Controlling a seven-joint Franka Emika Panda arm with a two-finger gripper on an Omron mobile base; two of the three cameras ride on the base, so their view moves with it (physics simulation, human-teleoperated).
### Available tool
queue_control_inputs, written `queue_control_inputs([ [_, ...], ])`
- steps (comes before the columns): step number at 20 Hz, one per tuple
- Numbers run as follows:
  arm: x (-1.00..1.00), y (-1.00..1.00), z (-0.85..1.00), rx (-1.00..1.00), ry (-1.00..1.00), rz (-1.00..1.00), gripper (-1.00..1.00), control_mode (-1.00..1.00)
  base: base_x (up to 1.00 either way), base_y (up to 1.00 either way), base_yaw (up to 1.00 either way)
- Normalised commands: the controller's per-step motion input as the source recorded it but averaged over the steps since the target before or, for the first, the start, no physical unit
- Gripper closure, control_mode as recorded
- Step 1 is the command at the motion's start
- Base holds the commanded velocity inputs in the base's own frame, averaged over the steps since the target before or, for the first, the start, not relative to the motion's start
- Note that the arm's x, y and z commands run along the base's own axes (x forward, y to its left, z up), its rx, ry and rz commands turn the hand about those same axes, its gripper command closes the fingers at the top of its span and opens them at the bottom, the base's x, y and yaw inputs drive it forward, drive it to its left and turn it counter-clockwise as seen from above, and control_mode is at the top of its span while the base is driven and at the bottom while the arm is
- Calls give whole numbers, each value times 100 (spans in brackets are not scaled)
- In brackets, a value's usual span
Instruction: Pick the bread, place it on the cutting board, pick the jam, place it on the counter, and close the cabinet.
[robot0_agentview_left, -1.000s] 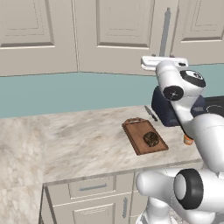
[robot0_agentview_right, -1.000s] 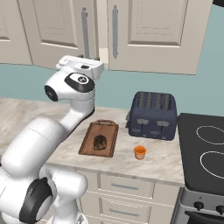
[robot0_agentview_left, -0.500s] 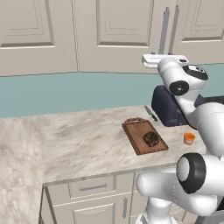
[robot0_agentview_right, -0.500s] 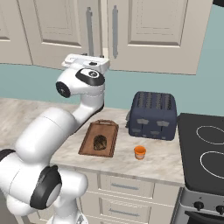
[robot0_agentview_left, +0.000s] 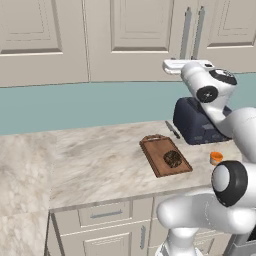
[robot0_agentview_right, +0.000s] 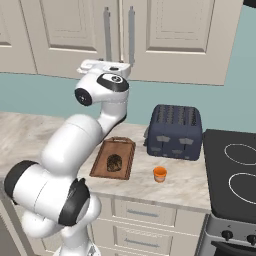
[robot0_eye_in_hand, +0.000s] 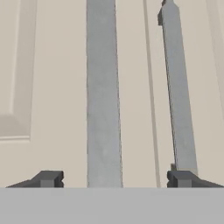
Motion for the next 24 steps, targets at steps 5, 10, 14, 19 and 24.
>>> queue_control_inputs([
  [5, 39, 3, -17, 0, 0, 1, -100, -100, 0, 0, 0],
  [10, 38, 7, -17, -1, 0, 0, -100, -100, 0, 0, 0],
  [14, 40, 10, -16, 0, 0, 0, -100, -100, 0, 0, 0],
  [19, 37, 7, -14, 0, 0, 0, -100, -100, 0, 0, 0],
  [24, 37, 2, -14, 0, 0, 0, -100, -100, 0, 0, 0],
])
